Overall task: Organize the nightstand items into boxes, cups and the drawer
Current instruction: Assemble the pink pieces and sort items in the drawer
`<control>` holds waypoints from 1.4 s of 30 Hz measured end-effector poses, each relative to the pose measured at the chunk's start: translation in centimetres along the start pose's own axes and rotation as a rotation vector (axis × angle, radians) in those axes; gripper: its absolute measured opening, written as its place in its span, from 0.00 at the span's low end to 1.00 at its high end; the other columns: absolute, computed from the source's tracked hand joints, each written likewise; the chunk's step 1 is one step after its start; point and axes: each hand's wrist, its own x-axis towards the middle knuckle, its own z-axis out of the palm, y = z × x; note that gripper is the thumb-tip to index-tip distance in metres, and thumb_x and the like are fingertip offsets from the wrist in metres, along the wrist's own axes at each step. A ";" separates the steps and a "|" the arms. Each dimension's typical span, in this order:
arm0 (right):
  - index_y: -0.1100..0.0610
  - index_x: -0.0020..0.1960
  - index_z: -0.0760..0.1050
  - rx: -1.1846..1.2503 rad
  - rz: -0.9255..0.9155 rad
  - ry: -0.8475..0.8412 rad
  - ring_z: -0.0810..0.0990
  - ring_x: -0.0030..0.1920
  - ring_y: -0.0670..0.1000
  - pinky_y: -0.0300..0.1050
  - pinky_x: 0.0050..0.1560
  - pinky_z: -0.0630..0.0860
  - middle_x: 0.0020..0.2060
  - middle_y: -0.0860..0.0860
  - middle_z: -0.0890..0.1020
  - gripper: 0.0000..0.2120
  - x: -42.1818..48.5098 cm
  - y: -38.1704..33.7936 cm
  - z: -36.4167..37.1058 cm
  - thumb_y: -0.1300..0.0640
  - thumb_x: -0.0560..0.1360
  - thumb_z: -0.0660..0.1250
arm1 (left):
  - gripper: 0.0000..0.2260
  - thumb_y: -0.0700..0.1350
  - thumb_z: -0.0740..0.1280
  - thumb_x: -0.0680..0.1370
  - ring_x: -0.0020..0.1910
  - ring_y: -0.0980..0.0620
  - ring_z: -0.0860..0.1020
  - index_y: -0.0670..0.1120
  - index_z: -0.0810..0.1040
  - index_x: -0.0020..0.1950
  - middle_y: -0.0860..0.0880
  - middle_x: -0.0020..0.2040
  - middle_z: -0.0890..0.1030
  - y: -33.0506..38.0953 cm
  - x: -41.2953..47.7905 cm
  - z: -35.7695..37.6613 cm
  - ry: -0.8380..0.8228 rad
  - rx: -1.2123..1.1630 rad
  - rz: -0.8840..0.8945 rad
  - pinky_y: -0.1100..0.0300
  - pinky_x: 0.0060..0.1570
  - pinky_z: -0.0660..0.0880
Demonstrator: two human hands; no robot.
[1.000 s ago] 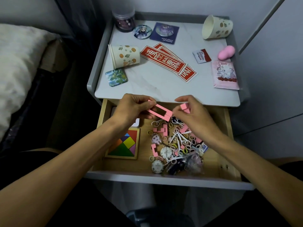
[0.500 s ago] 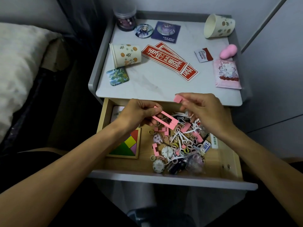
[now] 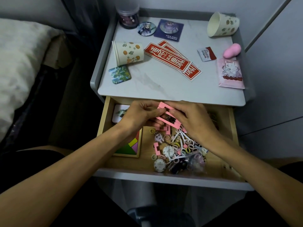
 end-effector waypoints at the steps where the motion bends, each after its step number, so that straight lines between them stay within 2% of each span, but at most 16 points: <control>1: 0.52 0.67 0.77 -0.015 -0.006 0.002 0.77 0.50 0.38 0.25 0.48 0.70 0.52 0.45 0.83 0.16 0.0 0.0 0.0 0.60 0.80 0.66 | 0.08 0.38 0.69 0.78 0.36 0.49 0.82 0.38 0.83 0.55 0.41 0.44 0.85 0.0 -0.1 0.0 0.004 -0.003 0.002 0.62 0.36 0.80; 8: 0.55 0.67 0.77 -0.041 -0.017 -0.003 0.76 0.49 0.38 0.23 0.47 0.68 0.52 0.47 0.83 0.17 0.1 0.1 0.3 0.60 0.79 0.67 | 0.07 0.37 0.68 0.78 0.35 0.50 0.82 0.40 0.83 0.54 0.41 0.44 0.85 -0.1 -0.2 -0.1 0.011 -0.007 0.003 0.62 0.36 0.81; 12: 0.54 0.66 0.77 -0.032 -0.016 -0.015 0.78 0.50 0.40 0.26 0.48 0.72 0.52 0.48 0.84 0.16 0.1 0.0 0.4 0.60 0.79 0.67 | 0.06 0.39 0.67 0.79 0.35 0.50 0.83 0.41 0.83 0.52 0.40 0.45 0.85 -0.2 -0.3 0.0 0.016 -0.009 0.010 0.62 0.36 0.81; 15: 0.54 0.65 0.78 -0.035 -0.021 -0.017 0.79 0.46 0.40 0.30 0.47 0.74 0.48 0.48 0.84 0.15 0.1 -0.1 0.3 0.59 0.79 0.67 | 0.06 0.41 0.67 0.79 0.35 0.49 0.83 0.42 0.84 0.51 0.41 0.44 0.86 -0.2 -0.4 0.0 0.018 -0.003 0.021 0.63 0.35 0.80; 17: 0.54 0.66 0.78 -0.033 -0.016 -0.025 0.77 0.44 0.37 0.28 0.45 0.72 0.48 0.48 0.83 0.16 0.1 0.0 0.3 0.58 0.79 0.67 | 0.06 0.40 0.67 0.79 0.34 0.49 0.82 0.42 0.84 0.52 0.41 0.44 0.85 -0.3 -0.4 0.0 0.023 0.000 0.022 0.63 0.34 0.80; 20: 0.52 0.68 0.76 -0.035 0.005 -0.041 0.76 0.48 0.36 0.24 0.46 0.68 0.52 0.46 0.82 0.18 0.1 0.1 0.5 0.57 0.79 0.67 | 0.07 0.39 0.67 0.79 0.32 0.49 0.81 0.41 0.84 0.52 0.40 0.43 0.85 -0.2 -0.4 0.0 0.042 -0.008 0.022 0.64 0.32 0.78; 23: 0.51 0.70 0.72 0.037 0.079 -0.029 0.76 0.55 0.39 0.27 0.53 0.71 0.56 0.44 0.79 0.21 0.0 0.1 0.4 0.57 0.78 0.68 | 0.08 0.39 0.67 0.79 0.31 0.51 0.81 0.39 0.84 0.54 0.40 0.42 0.85 -0.1 -0.4 -0.2 0.072 -0.009 0.031 0.64 0.32 0.79; 25: 0.51 0.66 0.72 0.045 0.104 -0.017 0.76 0.55 0.39 0.27 0.52 0.72 0.55 0.43 0.77 0.20 -0.2 0.1 0.4 0.55 0.76 0.71 | 0.09 0.39 0.67 0.79 0.31 0.52 0.81 0.37 0.83 0.56 0.40 0.42 0.85 -0.1 -0.2 -0.5 0.091 -0.018 0.035 0.63 0.33 0.80; 28: 0.53 0.65 0.73 -0.084 0.046 -0.008 0.73 0.55 0.39 0.24 0.49 0.69 0.55 0.44 0.76 0.24 -0.5 0.1 0.8 0.55 0.72 0.75 | 0.09 0.40 0.67 0.79 0.30 0.53 0.81 0.38 0.84 0.54 0.40 0.43 0.86 -0.1 0.1 -1.1 0.114 -0.015 0.031 0.62 0.35 0.80; 30: 0.55 0.67 0.72 -0.176 -0.019 0.002 0.72 0.56 0.40 0.27 0.52 0.72 0.57 0.46 0.75 0.27 -0.7 0.2 1.0 0.55 0.71 0.76 | 0.09 0.40 0.67 0.80 0.30 0.54 0.81 0.38 0.84 0.54 0.40 0.43 0.86 -0.2 0.1 -1.3 0.119 -0.017 0.022 0.62 0.35 0.80; 32: 0.56 0.68 0.72 -0.265 -0.073 0.013 0.75 0.56 0.45 0.37 0.55 0.77 0.58 0.49 0.75 0.29 -0.8 0.1 1.1 0.54 0.70 0.77 | 0.09 0.40 0.66 0.80 0.30 0.54 0.81 0.37 0.83 0.55 0.40 0.43 0.85 -0.3 0.0 -1.5 0.123 -0.018 0.014 0.62 0.35 0.80; 35: 0.58 0.68 0.73 -0.386 -0.139 0.055 0.78 0.54 0.51 0.47 0.52 0.80 0.55 0.52 0.78 0.31 -0.7 -0.3 1.2 0.52 0.68 0.78 | 0.10 0.41 0.66 0.80 0.32 0.52 0.81 0.37 0.83 0.55 0.37 0.46 0.85 -0.3 -0.1 -2.0 0.129 -0.007 0.003 0.61 0.37 0.81; 42: 0.62 0.65 0.74 -0.475 -0.260 0.057 0.82 0.51 0.55 0.46 0.50 0.79 0.53 0.56 0.81 0.29 -0.8 -1.2 2.7 0.54 0.68 0.78 | 0.10 0.41 0.66 0.80 0.32 0.51 0.80 0.37 0.83 0.53 0.37 0.45 0.85 -0.1 -1.4 -3.3 0.160 0.012 -0.030 0.64 0.34 0.80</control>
